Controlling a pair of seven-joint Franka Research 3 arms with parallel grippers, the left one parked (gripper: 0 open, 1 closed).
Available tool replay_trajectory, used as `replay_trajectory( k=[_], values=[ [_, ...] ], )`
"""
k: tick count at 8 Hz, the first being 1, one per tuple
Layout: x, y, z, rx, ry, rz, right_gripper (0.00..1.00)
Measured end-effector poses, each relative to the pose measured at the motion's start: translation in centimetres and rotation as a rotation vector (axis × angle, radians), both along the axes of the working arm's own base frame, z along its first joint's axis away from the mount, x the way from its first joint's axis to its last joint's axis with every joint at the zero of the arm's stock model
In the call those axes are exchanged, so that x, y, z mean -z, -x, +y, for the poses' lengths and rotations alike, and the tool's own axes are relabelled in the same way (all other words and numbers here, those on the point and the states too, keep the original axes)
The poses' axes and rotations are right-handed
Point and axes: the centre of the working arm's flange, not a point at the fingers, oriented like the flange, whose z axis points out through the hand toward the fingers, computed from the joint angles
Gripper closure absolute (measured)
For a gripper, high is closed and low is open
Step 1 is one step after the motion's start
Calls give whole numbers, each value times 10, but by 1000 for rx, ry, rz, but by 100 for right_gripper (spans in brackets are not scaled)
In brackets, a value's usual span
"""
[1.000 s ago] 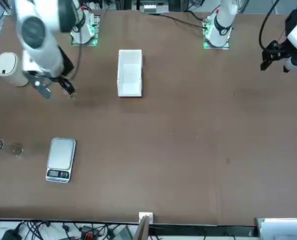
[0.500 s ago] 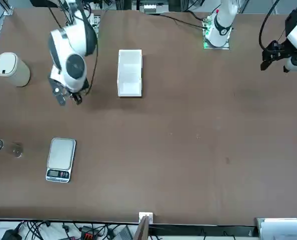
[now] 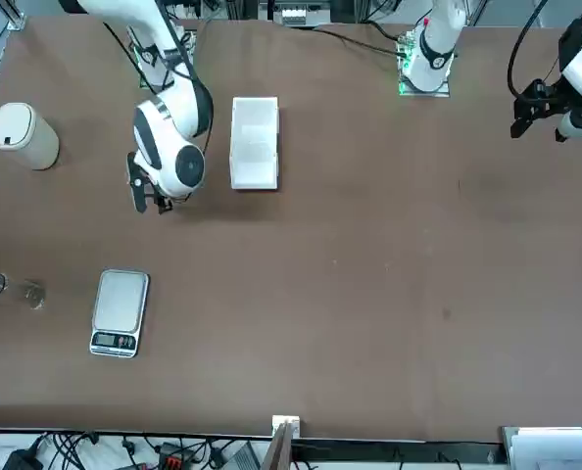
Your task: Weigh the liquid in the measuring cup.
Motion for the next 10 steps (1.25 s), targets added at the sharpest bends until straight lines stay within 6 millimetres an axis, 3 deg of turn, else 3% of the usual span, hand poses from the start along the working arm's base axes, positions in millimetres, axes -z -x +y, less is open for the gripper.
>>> replay_trajectory(
  k=[3, 7, 10],
  values=[
    [36, 5, -9, 130, 151, -86, 1],
    [113, 27, -16, 174, 348, -113, 3],
    [141, 31, -34, 226, 467, -204, 3]
  ],
)
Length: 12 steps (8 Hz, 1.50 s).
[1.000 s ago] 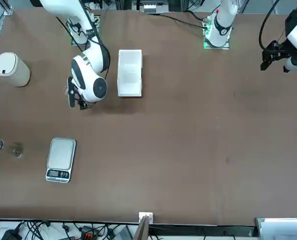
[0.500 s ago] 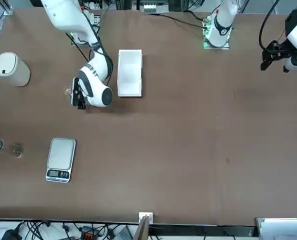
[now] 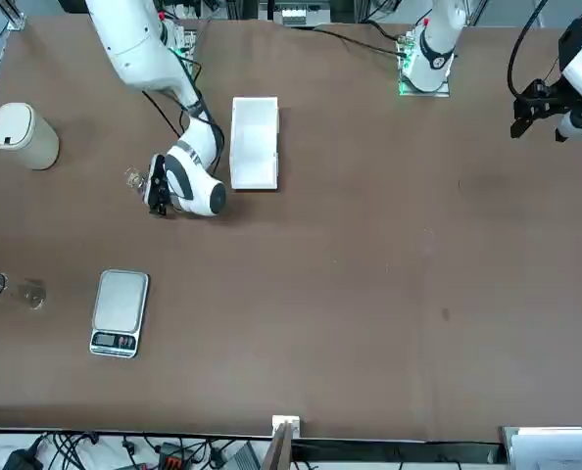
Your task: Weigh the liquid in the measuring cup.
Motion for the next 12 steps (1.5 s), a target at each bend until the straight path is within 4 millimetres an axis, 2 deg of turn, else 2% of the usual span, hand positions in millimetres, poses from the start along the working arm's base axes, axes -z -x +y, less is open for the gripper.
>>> replay_trajectory(
  k=[3, 6, 8, 11, 12],
  values=[
    [14, 0, -20, 53, 80, -68, 3],
    [34, 4, -40, 66, 135, -56, 4],
    [44, 7, -45, 64, 153, -44, 3],
    [42, 8, -49, 65, 181, -36, 13],
    [41, 7, -52, 64, 196, -33, 22]
  ],
)
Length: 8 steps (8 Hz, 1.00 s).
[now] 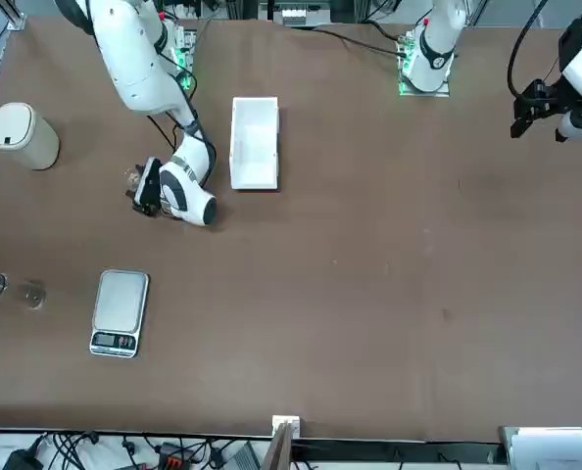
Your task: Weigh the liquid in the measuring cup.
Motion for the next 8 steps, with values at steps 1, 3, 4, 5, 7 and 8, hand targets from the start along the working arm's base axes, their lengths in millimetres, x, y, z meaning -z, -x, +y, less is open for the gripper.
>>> replay_trajectory(
  k=[1, 3, 4, 5, 7, 8],
  values=[
    [-1, -1, 0, -4, 6, 0, 39],
    [-7, -8, 4, -9, 11, -5, 39],
    [-16, -22, 11, -38, 21, -28, 39],
    [-29, -40, 22, -87, 32, -67, 39],
    [-63, -82, 39, -167, 43, -149, 39],
    [-79, -103, 41, -225, 52, -165, 39]
  ],
)
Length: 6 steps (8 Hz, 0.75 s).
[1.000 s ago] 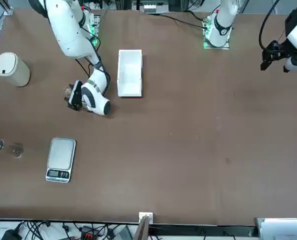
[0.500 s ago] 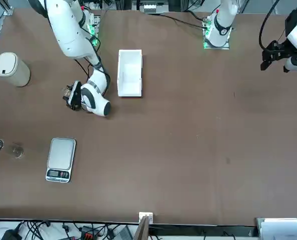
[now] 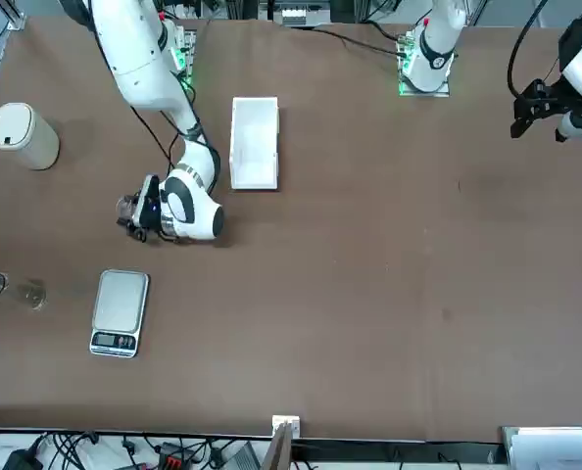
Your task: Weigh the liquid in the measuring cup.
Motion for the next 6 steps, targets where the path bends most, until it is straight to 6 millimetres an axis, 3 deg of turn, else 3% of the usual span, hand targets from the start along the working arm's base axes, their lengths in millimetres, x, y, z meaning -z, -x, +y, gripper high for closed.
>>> replay_trajectory(
  k=[2, 4, 6],
  values=[
    [-14, -37, -6, -116, 7, 18, 39],
    [0, -77, -15, -211, 15, 48, 39],
    [22, -102, -23, -283, -19, 91, 39]
  ],
)
